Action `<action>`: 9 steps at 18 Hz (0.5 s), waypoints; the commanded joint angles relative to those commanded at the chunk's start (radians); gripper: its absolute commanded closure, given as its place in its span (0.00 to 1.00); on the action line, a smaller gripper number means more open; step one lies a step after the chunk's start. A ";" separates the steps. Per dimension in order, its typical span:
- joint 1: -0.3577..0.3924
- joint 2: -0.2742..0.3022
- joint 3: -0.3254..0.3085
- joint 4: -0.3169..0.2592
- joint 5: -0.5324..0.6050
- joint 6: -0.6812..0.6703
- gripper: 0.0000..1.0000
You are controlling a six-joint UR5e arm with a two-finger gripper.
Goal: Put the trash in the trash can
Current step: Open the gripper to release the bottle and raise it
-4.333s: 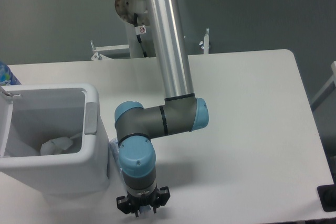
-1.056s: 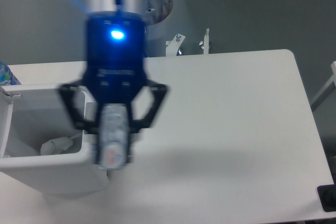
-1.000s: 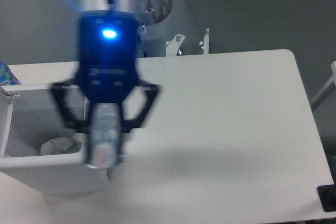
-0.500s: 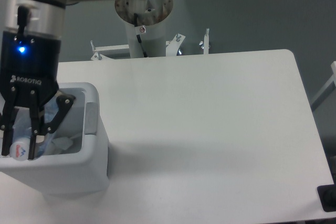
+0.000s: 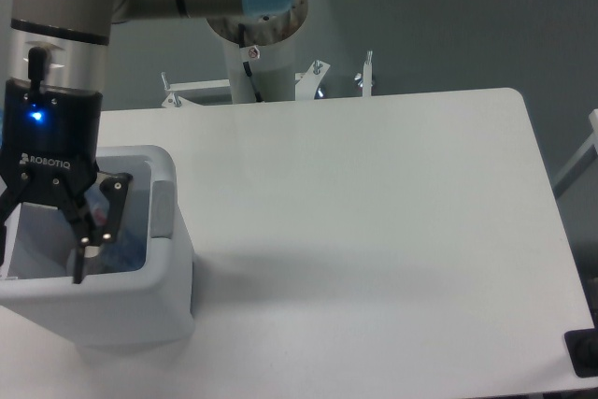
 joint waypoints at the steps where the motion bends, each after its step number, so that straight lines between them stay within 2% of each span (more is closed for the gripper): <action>1: 0.020 -0.002 0.002 0.000 0.003 0.002 0.00; 6: 0.104 -0.012 0.005 -0.002 0.190 0.020 0.00; 9: 0.170 -0.012 -0.003 -0.008 0.212 0.115 0.00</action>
